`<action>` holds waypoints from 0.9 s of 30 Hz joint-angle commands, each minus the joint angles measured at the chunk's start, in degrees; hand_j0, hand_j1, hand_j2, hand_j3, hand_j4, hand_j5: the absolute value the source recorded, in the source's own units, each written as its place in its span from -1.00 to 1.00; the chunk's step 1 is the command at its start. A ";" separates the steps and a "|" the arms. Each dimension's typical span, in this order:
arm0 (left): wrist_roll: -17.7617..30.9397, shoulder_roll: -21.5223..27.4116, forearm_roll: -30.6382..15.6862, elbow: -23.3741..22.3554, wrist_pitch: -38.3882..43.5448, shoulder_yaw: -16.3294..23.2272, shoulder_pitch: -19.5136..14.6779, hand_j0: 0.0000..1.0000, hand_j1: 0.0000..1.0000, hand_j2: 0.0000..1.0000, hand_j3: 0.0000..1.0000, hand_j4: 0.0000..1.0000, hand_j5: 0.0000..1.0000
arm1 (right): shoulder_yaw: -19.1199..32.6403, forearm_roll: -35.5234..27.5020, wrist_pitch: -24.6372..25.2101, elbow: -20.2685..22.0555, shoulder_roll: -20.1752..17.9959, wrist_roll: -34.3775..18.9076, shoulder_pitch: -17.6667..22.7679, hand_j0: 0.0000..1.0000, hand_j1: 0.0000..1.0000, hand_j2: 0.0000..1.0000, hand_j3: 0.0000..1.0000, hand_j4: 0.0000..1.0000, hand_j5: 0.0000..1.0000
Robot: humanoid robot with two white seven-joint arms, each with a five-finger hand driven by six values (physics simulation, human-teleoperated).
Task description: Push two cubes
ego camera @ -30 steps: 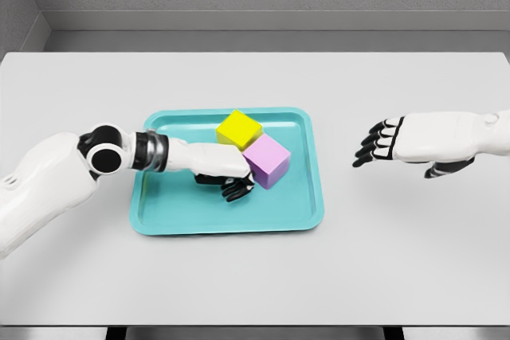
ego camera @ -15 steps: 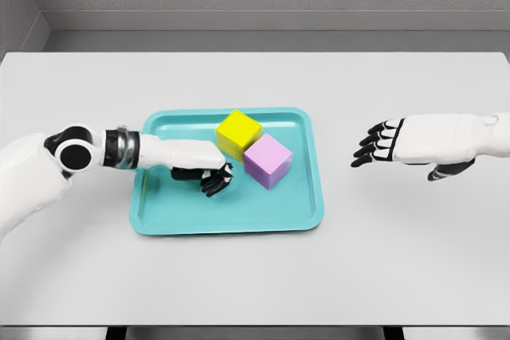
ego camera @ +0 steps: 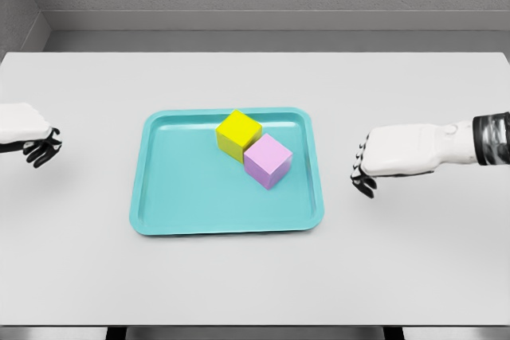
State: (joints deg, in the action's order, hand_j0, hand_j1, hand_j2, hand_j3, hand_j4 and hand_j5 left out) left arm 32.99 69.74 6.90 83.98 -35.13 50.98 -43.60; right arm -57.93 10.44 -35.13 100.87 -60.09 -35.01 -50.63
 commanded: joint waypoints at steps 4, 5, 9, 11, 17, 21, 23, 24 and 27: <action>0.59 0.22 -0.13 0.39 0.13 -0.09 0.45 -0.86 -0.86 -0.86 -0.86 -0.86 -0.86 | -3.33 -0.16 0.13 0.03 3.31 0.01 -1.23 -0.82 -0.82 -0.82 -0.82 -0.82 -0.82; 0.59 0.13 -0.13 0.39 0.13 -0.09 0.45 -0.86 -0.86 -0.86 -0.86 -0.86 -0.86 | -4.65 -0.16 0.13 0.03 3.83 0.01 -1.58 -0.82 -0.82 -0.82 -0.82 -0.82 -0.82; 0.59 -0.22 -0.13 0.39 0.13 -0.09 0.80 -0.85 -0.85 -0.85 -0.85 -0.85 -0.85 | -7.46 0.10 0.13 0.03 5.15 0.01 -2.99 -0.74 -0.74 -0.74 -0.74 -0.74 -0.74; 0.59 -0.22 -0.13 0.39 0.13 -0.09 0.80 -0.85 -0.85 -0.85 -0.85 -0.85 -0.85 | -9.48 0.19 0.13 0.03 6.38 0.01 -4.04 -0.74 -0.74 -0.74 -0.74 -0.74 -0.74; 0.59 -0.22 -0.22 0.39 0.13 -0.09 0.88 -0.85 -0.85 -0.85 -0.85 -0.85 -0.85 | -10.63 0.45 0.13 -0.06 8.14 0.01 -5.01 -0.74 -0.74 -0.74 -0.74 -0.74 -0.74; 0.59 -0.22 -0.22 0.22 0.13 -0.09 0.88 -0.81 -0.81 -0.81 -0.81 -0.81 -0.81 | -10.63 0.54 0.13 -0.06 10.42 0.01 -6.33 -0.74 -0.74 -0.74 -0.74 -0.74 -0.74; 0.59 -0.22 -0.22 0.13 0.13 -0.09 0.88 -0.81 -0.81 -0.81 -0.81 -0.81 -0.81 | -11.86 0.72 0.13 -0.49 11.13 0.01 -6.41 -0.74 -0.74 -0.74 -0.74 -0.74 -0.74; 0.59 -0.22 -0.22 0.13 0.13 -0.09 0.88 -0.80 -0.80 -0.80 -0.80 -0.80 -0.80 | -12.21 0.98 0.13 -1.55 11.83 0.01 -6.41 -0.74 -0.74 -0.74 -0.74 -0.74 -0.74; 0.50 -0.22 -0.22 -0.05 0.13 -0.09 0.88 -0.62 -0.62 -0.62 -0.62 -0.62 -0.62 | -12.30 0.98 0.13 -5.06 12.98 0.01 -6.68 -0.74 -0.74 -0.74 -0.74 -0.74 -0.74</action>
State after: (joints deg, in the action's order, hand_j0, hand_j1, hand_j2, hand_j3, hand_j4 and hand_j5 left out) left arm 33.54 69.46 6.92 84.01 -35.12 50.93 -42.71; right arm -69.92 11.61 -35.13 97.64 -48.05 -35.01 -57.30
